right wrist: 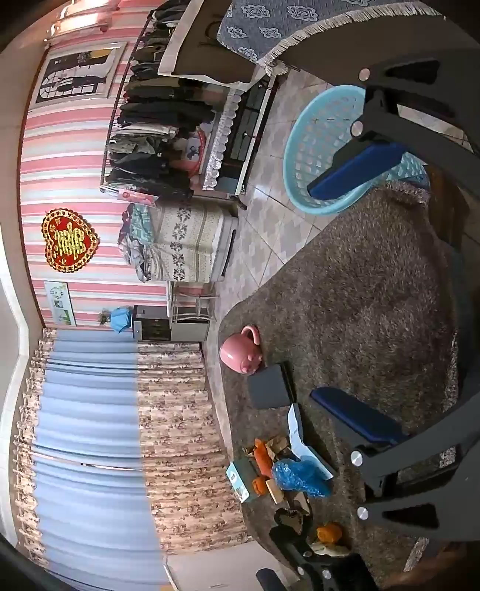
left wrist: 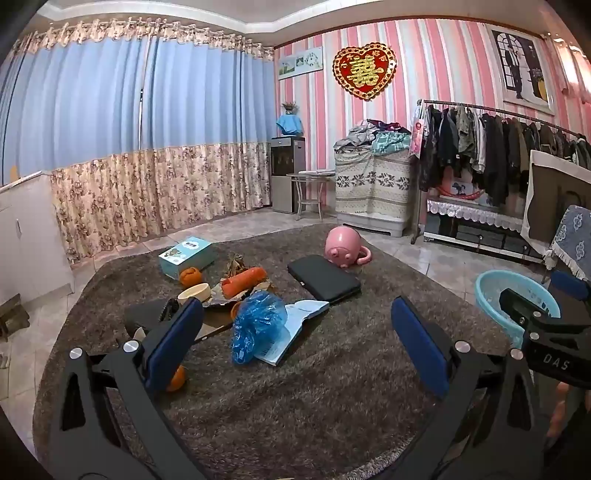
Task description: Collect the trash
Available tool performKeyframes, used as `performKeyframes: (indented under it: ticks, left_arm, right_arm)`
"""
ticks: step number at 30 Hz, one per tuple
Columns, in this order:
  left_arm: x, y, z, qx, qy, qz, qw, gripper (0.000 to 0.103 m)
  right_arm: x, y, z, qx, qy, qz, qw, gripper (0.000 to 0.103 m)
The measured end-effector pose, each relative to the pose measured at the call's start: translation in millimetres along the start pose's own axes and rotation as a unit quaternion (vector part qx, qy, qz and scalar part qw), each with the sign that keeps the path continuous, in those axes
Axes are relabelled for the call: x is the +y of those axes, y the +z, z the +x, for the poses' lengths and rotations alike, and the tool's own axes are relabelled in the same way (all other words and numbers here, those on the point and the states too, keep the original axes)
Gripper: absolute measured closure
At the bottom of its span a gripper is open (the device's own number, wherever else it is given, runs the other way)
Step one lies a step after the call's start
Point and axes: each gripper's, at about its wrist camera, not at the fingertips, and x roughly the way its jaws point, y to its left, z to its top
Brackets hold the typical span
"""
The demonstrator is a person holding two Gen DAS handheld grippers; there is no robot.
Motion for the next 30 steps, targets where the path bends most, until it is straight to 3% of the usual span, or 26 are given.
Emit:
performKeyframes:
  ticks: [30]
  left_arm:
    - [6.9, 5.6, -2.1, -0.006, 0.006, -0.004, 1.0, 0.004]
  right_arm:
    - [-0.1, -1.1, -1.4, -0.003, -0.004, -0.002, 1.0, 0.004]
